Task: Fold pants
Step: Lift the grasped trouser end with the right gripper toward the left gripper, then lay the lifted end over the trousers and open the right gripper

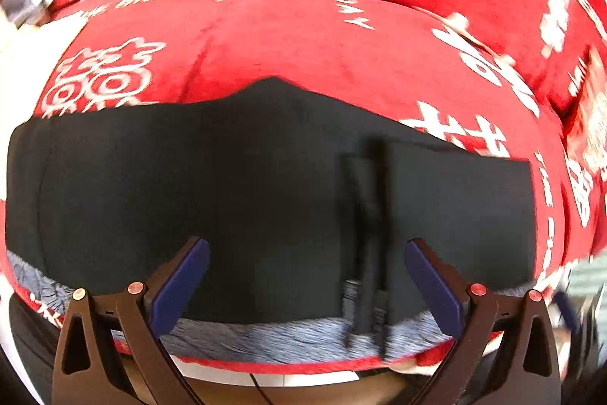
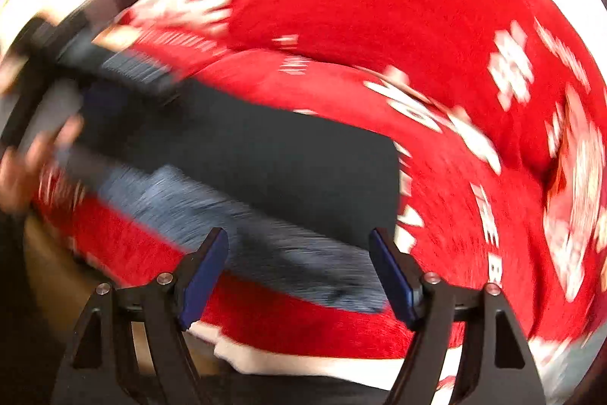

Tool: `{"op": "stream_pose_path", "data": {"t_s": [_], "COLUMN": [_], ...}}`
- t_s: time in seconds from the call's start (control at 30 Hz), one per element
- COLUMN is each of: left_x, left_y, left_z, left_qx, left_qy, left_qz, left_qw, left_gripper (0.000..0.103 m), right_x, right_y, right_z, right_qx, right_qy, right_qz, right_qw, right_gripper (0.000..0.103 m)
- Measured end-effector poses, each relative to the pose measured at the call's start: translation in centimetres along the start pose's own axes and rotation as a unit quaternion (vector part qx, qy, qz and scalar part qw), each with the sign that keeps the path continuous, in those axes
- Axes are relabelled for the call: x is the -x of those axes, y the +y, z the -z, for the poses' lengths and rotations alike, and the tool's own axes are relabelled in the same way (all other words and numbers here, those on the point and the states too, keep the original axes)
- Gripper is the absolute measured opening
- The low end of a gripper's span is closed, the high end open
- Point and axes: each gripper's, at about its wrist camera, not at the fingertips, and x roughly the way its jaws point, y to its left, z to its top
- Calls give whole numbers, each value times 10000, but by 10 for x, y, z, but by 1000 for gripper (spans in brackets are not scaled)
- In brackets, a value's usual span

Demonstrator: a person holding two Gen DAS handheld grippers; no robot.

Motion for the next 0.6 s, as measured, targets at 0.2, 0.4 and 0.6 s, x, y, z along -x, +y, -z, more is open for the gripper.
{"op": "stream_pose_path", "data": {"t_s": [0.2,0.4,0.6], "left_x": [-34,-23,-31], "left_y": [-38,-28,-38], "left_z": [22,21,37], "left_qx": [-773,-535,-723], "left_qy": [378,237,249], "left_qz": [-457,-436,-540], "left_qw": [9952,9973,9956], "left_gripper": [103,103,103], "right_x": [-46,-40,-51], "right_y": [-67,-59,-52], "right_z": [22,27,-12], "right_qx": [-1956,-1650,-1213], "right_qy": [589,630,400], "right_qz": [-1434,-1219,-670], "right_qw": [9684,9767,9895], "right_gripper": [75,74,74]}}
